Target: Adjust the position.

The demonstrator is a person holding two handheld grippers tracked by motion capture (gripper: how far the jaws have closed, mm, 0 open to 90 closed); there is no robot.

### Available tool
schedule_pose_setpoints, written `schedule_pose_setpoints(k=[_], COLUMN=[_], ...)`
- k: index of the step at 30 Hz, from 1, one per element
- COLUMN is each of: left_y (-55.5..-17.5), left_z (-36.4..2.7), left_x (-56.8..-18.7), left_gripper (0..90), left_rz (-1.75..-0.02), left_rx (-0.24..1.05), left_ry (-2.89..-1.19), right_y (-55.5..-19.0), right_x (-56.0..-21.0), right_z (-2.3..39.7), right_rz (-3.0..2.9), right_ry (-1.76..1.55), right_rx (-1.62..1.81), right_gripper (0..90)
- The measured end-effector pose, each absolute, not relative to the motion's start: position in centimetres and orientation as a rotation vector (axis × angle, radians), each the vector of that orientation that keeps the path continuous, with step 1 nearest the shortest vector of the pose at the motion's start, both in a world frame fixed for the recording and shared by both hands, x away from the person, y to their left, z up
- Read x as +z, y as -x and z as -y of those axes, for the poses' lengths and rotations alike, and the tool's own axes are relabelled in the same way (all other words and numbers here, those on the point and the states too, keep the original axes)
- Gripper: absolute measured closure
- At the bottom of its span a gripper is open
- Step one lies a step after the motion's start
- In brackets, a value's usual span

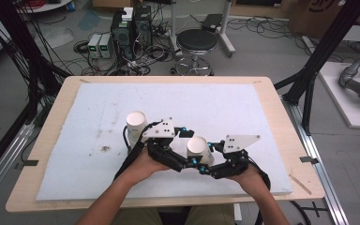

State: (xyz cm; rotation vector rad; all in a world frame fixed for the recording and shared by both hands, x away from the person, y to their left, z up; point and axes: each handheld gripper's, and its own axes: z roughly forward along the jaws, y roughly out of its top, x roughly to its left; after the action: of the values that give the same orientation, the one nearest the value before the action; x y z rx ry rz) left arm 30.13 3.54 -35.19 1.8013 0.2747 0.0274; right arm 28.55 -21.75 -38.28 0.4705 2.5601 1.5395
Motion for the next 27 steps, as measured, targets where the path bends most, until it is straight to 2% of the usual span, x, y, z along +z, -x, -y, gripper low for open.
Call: schedule_pose_setpoints(k=[13, 27], left_y=[-29.8, -29.8], left_z=[-3.9, -3.3], left_x=[-34.4, -34.5], left_gripper=[12.4, 15.7], left_rz=[-0.210, -0.164], left_rx=[-0.011, -0.044], left_ry=[-1.906, -2.006], right_y=[-28.7, -28.6], right_x=[-36.8, -34.9], right_z=[21.9, 20.1], right_rz=[-2.708, -2.846], right_ry=[-0.337, -0.153], right_rx=[1.320, 0.980], right_gripper=[36.4, 36.3])
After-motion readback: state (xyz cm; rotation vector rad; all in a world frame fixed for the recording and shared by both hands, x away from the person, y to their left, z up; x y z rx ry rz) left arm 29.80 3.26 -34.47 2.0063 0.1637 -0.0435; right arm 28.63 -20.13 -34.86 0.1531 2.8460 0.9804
